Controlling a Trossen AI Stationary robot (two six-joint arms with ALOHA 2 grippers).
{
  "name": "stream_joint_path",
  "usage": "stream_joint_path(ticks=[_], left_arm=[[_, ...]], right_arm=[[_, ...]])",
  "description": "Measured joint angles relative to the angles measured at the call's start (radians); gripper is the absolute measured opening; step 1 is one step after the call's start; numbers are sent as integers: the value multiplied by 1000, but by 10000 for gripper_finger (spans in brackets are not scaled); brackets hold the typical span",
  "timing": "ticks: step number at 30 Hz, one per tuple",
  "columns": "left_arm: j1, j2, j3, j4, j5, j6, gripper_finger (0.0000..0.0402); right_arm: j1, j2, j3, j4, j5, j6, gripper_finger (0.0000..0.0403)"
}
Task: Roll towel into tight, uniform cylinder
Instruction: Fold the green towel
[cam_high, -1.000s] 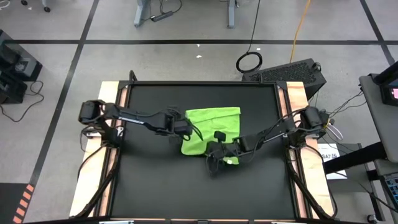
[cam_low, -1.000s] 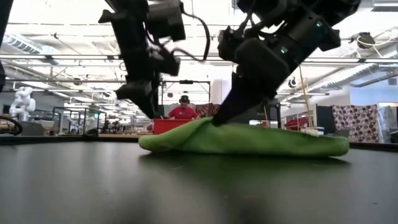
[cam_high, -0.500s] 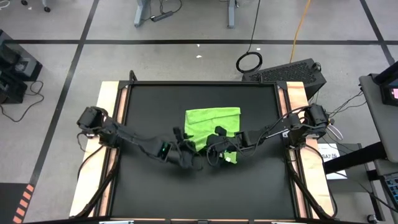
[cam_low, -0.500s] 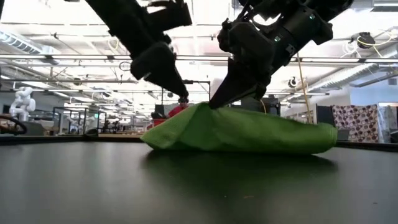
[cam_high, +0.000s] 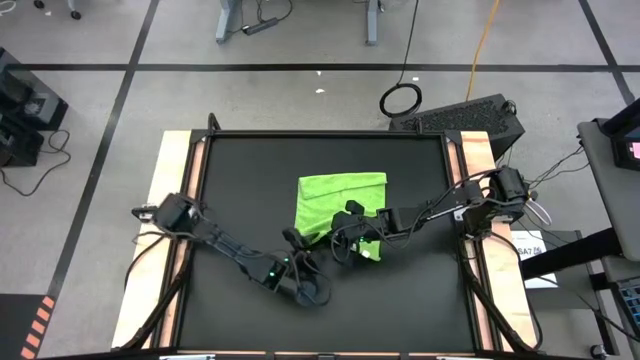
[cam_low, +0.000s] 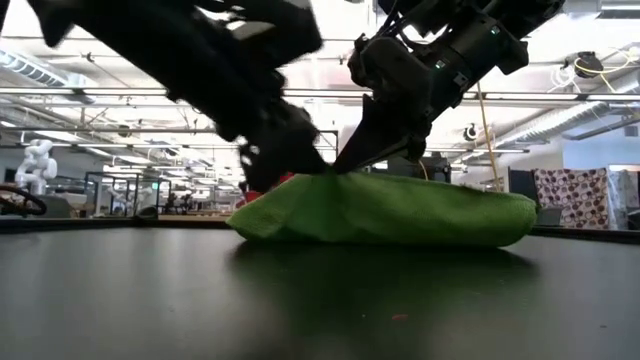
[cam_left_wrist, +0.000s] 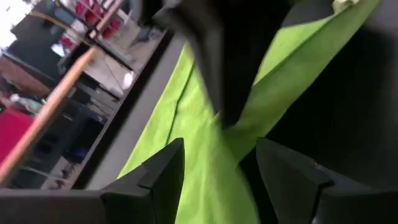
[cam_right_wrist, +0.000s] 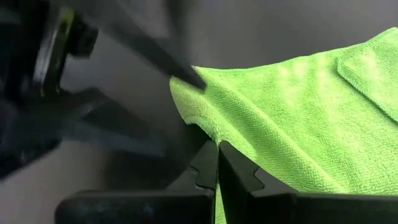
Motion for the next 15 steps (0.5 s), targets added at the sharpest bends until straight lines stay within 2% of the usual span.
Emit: stream_joint_path(ticks=[5,9,15], left_arm=[[4,69,75,-6,-147,133,205],[14,85,96,-24,-208,199,205],[26,86,95,-182,-224,93,205]], right_arm=[[0,0,0,4,0,11,0],[0,0,0,4,0,15,0],[1,0,0,2,-1,14,0]])
